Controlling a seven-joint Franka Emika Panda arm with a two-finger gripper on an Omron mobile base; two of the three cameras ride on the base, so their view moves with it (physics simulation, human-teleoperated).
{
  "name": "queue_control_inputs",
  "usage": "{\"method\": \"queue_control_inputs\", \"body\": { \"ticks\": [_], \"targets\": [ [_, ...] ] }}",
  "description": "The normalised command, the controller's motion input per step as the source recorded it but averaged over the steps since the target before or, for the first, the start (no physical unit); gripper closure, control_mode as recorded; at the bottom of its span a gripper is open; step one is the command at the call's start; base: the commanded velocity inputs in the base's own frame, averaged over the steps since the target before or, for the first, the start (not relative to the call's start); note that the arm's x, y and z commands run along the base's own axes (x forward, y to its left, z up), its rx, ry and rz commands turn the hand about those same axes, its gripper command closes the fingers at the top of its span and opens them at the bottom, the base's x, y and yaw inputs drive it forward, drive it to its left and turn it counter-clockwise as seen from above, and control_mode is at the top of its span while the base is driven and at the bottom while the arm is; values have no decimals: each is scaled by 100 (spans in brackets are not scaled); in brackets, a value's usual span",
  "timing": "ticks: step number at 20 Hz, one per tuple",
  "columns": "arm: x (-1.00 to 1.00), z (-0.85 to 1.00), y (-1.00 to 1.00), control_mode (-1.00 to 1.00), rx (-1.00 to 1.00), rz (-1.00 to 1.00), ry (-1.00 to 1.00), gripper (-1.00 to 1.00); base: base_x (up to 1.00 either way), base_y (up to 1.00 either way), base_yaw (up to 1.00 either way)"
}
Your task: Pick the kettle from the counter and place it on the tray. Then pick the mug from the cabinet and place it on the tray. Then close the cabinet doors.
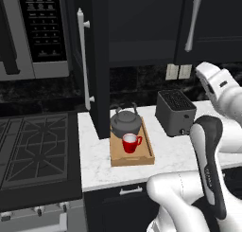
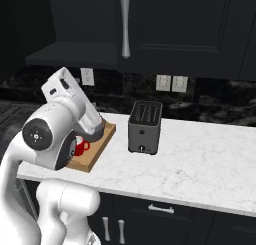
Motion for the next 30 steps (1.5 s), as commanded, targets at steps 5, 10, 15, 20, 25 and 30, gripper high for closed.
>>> {"method": "queue_control_inputs", "body": {
  "ticks": [5, 10, 15, 20, 25, 30],
  "targets": [
    [10, -10, 58, -100, -9, -28, -30, -100, 0, 0, 0],
    [38, -23, 41, -100, -11, -37, -29, -100, 0, 0, 0],
    [55, -31, 23, -100, -11, -39, -24, -100, 0, 0, 0],
    [37, -18, 18, -100, -8, -37, -21, -100, 0, 0, 0],
    [1, -4, 31, -100, -9, -40, -14, -100, 0, 0, 0],
    [-4, -2, 56, -100, -10, -31, -9, -100, 0, 0, 0]
  ]
}}
